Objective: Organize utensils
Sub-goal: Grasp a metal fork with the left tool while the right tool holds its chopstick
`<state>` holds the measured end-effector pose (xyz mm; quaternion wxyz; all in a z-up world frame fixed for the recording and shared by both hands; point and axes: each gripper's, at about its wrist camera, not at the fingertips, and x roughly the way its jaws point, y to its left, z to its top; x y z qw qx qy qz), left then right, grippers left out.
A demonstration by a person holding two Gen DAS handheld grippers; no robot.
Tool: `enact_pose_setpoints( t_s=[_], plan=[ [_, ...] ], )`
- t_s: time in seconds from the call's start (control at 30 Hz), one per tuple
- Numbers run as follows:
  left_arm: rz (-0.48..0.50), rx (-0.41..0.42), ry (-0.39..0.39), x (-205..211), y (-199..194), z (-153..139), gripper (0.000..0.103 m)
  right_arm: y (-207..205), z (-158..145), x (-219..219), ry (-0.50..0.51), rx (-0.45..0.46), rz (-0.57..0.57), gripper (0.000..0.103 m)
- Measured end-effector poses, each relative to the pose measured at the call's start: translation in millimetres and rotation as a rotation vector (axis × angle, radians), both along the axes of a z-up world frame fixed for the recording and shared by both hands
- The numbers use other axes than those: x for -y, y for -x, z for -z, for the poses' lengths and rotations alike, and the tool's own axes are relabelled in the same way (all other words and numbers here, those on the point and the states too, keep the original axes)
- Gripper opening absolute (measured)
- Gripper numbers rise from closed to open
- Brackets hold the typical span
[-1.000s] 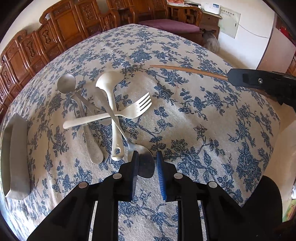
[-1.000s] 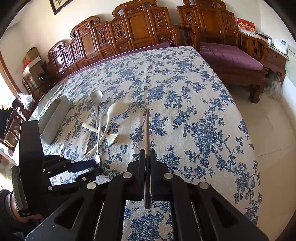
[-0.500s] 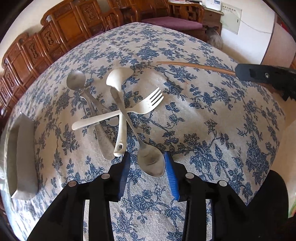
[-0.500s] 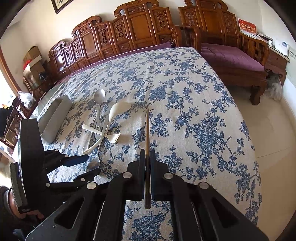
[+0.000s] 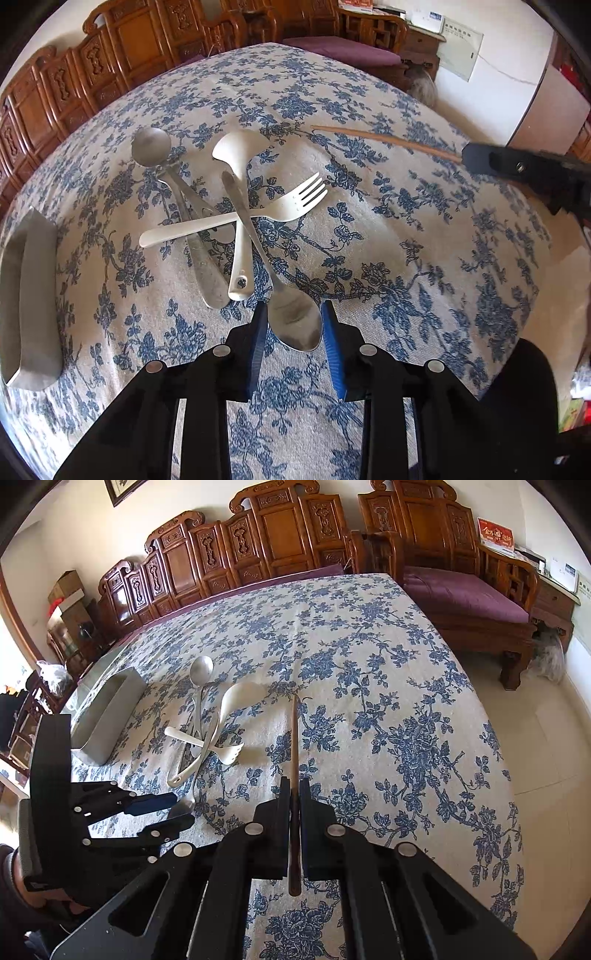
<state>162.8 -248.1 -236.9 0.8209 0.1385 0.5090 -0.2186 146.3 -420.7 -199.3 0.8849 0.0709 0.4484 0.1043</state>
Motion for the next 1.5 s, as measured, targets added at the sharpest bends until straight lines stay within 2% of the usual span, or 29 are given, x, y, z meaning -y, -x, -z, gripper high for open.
enact_pose_setpoints(
  t_s=[0.03, 0.07, 0.1, 0.5, 0.87, 1.2, 1.5],
  plan=[
    [-0.003, -0.004, 0.012, -2, 0, -2, 0.027, 0, 1, 0, 0.001, 0.0, -0.002, 0.006],
    [-0.008, -0.012, 0.029, -4, 0, -4, 0.002, 1, 1, -2, 0.003, 0.0, -0.004, 0.006],
    [-0.013, -0.02, 0.046, -7, -1, -7, 0.001, 1, 1, -2, 0.004, 0.0, -0.006, 0.006],
    [-0.037, 0.01, 0.068, -25, -6, -21, 0.0, 2, 1, -7, 0.015, 0.002, -0.019, 0.006],
    [-0.006, 0.088, 0.111, -29, 3, -62, 0.0, 3, -11, -14, -0.011, 0.025, -0.046, 0.006],
    [-0.026, 0.153, 0.124, -53, 0, -108, 0.0, 13, -32, -44, -0.025, 0.082, -0.118, 0.006],
    [-0.057, 0.181, 0.123, -78, -2, -120, 0.0, 17, -43, -56, -0.024, 0.107, -0.132, 0.006]
  ],
)
